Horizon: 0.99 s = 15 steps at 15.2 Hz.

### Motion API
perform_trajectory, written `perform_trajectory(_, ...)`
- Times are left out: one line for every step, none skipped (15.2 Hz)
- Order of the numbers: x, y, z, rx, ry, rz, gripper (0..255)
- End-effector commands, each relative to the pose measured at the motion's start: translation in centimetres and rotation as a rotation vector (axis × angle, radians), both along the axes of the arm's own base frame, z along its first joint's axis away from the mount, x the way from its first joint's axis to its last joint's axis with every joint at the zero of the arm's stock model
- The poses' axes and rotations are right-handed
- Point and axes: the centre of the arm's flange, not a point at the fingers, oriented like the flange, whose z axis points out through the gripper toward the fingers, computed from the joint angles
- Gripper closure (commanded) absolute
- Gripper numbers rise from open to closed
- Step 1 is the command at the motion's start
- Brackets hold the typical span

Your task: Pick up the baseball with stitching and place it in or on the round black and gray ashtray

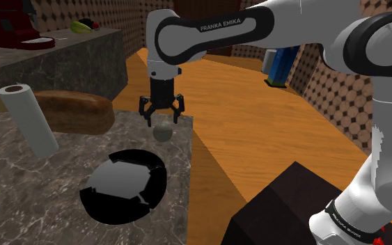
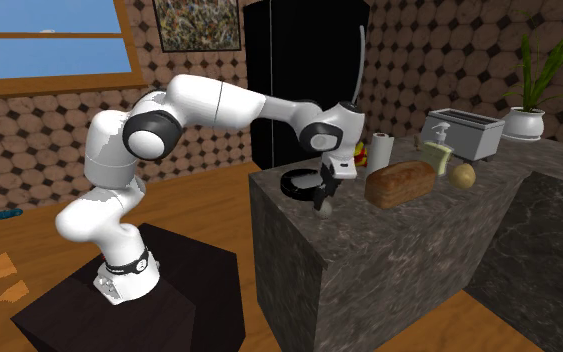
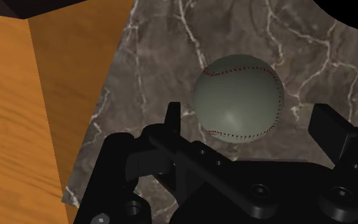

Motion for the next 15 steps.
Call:
perform_trajectory(-0.2, 0.1, -1.1, 0.001, 0.003, -0.002, 0)
perform_trajectory(-0.2, 0.1, -1.6, 0.001, 0.003, -0.002, 0)
perform_trajectory(-0.3, 0.2, -2.1, 0.001, 0.003, -0.002, 0)
perform_trajectory(-0.5, 0.3, -2.9, 0.001, 0.003, -0.002, 0)
perform_trajectory(-0.5, 0.3, -2.9, 0.001, 0.003, -0.002, 0)
perform_trajectory(-0.5, 0.3, -2.9, 0.001, 0.003, -0.002, 0)
perform_trajectory(-0.5, 0.3, -2.9, 0.001, 0.003, -0.002, 0)
perform_trajectory(-0.5, 0.3, -2.9, 0.001, 0.003, -0.002, 0)
perform_trajectory(-0.5, 0.3, -2.9, 0.001, 0.003, -0.002, 0)
perform_trajectory(-0.5, 0.3, -2.9, 0.001, 0.003, -0.002, 0)
perform_trajectory(-0.5, 0.3, -2.9, 0.001, 0.003, -0.002, 0)
perform_trajectory(-0.5, 0.3, -2.9, 0.001, 0.003, -0.002, 0)
perform_trajectory(-0.5, 0.3, -2.9, 0.001, 0.003, -0.002, 255)
perform_trajectory(-0.5, 0.3, -2.9, 0.001, 0.003, -0.002, 255)
perform_trajectory(-0.5, 0.3, -2.9, 0.001, 0.003, -0.002, 255)
